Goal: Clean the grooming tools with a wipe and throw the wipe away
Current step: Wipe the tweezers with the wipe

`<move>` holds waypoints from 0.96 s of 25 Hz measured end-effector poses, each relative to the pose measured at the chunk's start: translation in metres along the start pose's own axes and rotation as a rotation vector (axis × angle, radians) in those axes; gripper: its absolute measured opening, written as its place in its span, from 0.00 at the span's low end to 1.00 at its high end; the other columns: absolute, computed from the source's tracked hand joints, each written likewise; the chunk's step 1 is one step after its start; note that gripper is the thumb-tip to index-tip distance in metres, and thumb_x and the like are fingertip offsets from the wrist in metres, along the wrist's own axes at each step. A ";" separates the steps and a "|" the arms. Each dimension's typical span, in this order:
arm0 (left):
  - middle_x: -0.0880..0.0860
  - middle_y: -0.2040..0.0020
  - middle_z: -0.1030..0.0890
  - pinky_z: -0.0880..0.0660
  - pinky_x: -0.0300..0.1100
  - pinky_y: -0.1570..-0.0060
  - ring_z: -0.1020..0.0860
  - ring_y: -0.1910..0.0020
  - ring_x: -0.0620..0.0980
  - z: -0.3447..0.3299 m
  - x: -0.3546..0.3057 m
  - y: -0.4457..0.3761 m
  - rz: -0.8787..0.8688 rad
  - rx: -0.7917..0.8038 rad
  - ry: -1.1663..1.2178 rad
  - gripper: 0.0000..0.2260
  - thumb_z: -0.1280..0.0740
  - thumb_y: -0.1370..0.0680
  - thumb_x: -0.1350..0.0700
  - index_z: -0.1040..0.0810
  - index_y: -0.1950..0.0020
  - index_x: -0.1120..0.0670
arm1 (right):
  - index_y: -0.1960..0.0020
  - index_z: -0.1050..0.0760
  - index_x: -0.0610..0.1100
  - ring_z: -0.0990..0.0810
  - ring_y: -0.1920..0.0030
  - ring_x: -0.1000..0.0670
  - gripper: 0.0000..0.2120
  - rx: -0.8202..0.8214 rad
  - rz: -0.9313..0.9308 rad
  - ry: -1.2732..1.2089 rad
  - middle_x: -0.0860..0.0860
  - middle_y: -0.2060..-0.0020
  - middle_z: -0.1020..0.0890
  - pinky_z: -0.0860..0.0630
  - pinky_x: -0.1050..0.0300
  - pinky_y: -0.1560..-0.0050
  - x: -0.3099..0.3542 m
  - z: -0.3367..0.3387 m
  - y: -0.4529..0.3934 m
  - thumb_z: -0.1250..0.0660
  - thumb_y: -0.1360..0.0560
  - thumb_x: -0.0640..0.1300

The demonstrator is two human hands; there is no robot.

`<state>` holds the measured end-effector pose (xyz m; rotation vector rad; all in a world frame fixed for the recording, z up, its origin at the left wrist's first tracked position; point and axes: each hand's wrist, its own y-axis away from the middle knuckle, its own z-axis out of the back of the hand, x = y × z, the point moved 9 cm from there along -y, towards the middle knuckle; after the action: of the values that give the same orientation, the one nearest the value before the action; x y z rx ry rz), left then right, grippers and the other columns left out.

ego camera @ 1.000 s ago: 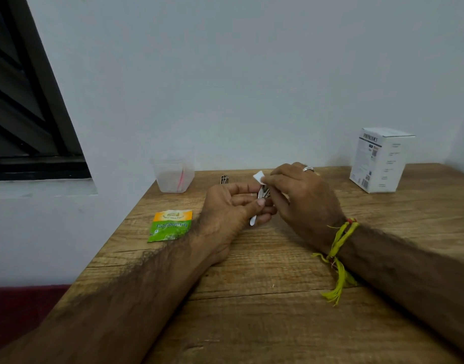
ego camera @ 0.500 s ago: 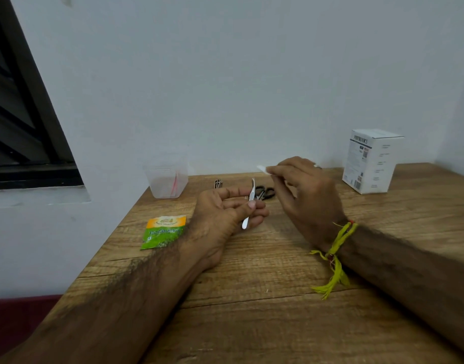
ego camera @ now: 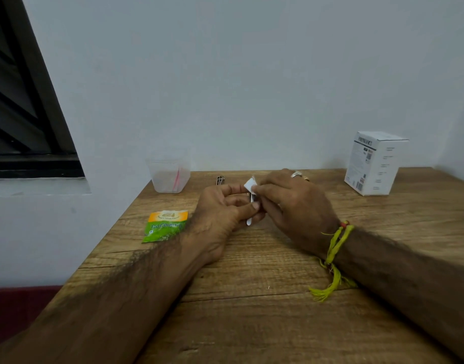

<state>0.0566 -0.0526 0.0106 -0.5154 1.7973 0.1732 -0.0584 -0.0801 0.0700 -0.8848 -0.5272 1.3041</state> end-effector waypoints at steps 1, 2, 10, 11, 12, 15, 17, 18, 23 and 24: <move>0.59 0.60 0.14 0.17 0.42 0.60 0.14 0.59 0.54 0.000 -0.001 0.001 -0.004 0.003 -0.008 0.10 0.29 0.27 0.74 0.20 0.48 0.64 | 0.48 0.17 0.38 0.18 0.55 0.39 0.07 0.011 0.015 -0.001 0.43 0.53 0.16 0.20 0.44 0.57 0.001 -0.001 0.000 0.31 0.25 0.36; 0.59 0.60 0.14 0.17 0.42 0.60 0.14 0.59 0.54 -0.002 0.000 0.001 -0.002 0.010 -0.014 0.11 0.29 0.27 0.74 0.20 0.48 0.63 | 0.48 0.17 0.38 0.18 0.55 0.39 0.08 0.015 0.014 0.003 0.43 0.53 0.16 0.20 0.43 0.56 0.000 0.001 0.000 0.32 0.25 0.36; 0.58 0.61 0.15 0.17 0.42 0.62 0.15 0.61 0.53 -0.001 -0.003 0.002 -0.017 -0.015 -0.076 0.12 0.30 0.28 0.76 0.20 0.49 0.63 | 0.49 0.16 0.39 0.18 0.53 0.38 0.07 0.030 0.021 0.003 0.44 0.51 0.15 0.20 0.42 0.56 0.002 -0.001 0.001 0.30 0.25 0.36; 0.58 0.62 0.15 0.16 0.43 0.61 0.15 0.62 0.52 -0.001 -0.003 0.002 -0.019 -0.021 -0.071 0.12 0.30 0.27 0.76 0.20 0.49 0.63 | 0.49 0.16 0.39 0.17 0.53 0.38 0.07 0.036 0.028 0.003 0.44 0.51 0.15 0.20 0.43 0.56 0.003 -0.002 0.001 0.31 0.25 0.37; 0.57 0.63 0.15 0.16 0.43 0.61 0.15 0.63 0.51 -0.001 -0.003 0.002 -0.025 -0.026 -0.069 0.12 0.30 0.27 0.76 0.20 0.49 0.63 | 0.49 0.16 0.40 0.17 0.54 0.38 0.07 0.042 0.041 0.002 0.45 0.50 0.15 0.20 0.43 0.57 0.004 -0.003 0.002 0.31 0.25 0.37; 0.56 0.64 0.16 0.16 0.46 0.57 0.16 0.64 0.51 -0.001 -0.005 0.003 -0.040 -0.031 -0.075 0.12 0.30 0.27 0.77 0.21 0.48 0.64 | 0.48 0.16 0.40 0.17 0.54 0.39 0.07 0.044 0.056 -0.028 0.45 0.50 0.15 0.20 0.43 0.57 0.002 -0.002 0.001 0.30 0.24 0.36; 0.57 0.63 0.16 0.17 0.46 0.56 0.16 0.63 0.52 0.002 -0.006 0.002 -0.044 -0.043 -0.087 0.13 0.31 0.27 0.77 0.21 0.46 0.66 | 0.48 0.16 0.40 0.18 0.54 0.38 0.07 0.044 0.054 -0.033 0.45 0.51 0.15 0.21 0.43 0.58 0.001 -0.004 -0.001 0.30 0.25 0.35; 0.58 0.62 0.16 0.17 0.45 0.57 0.17 0.62 0.52 0.002 -0.006 0.003 -0.041 -0.044 -0.091 0.14 0.31 0.28 0.77 0.21 0.45 0.66 | 0.49 0.16 0.40 0.18 0.55 0.38 0.07 0.049 0.064 -0.020 0.45 0.52 0.15 0.21 0.43 0.59 0.003 -0.005 0.000 0.29 0.25 0.35; 0.55 0.64 0.15 0.17 0.40 0.61 0.16 0.65 0.50 0.000 -0.009 0.006 -0.061 -0.033 -0.170 0.14 0.30 0.28 0.77 0.20 0.49 0.61 | 0.50 0.16 0.40 0.18 0.56 0.37 0.06 0.065 0.055 0.013 0.45 0.52 0.15 0.21 0.43 0.60 0.007 -0.002 0.000 0.30 0.25 0.36; 0.56 0.63 0.15 0.16 0.41 0.59 0.16 0.64 0.50 0.001 -0.008 0.005 -0.055 -0.043 -0.164 0.14 0.30 0.29 0.77 0.20 0.49 0.62 | 0.49 0.16 0.40 0.18 0.56 0.37 0.07 0.083 0.053 0.009 0.45 0.51 0.15 0.21 0.43 0.60 0.008 -0.003 0.000 0.30 0.25 0.36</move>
<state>0.0568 -0.0462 0.0169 -0.5651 1.6209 0.2104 -0.0546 -0.0728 0.0669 -0.8406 -0.4419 1.3602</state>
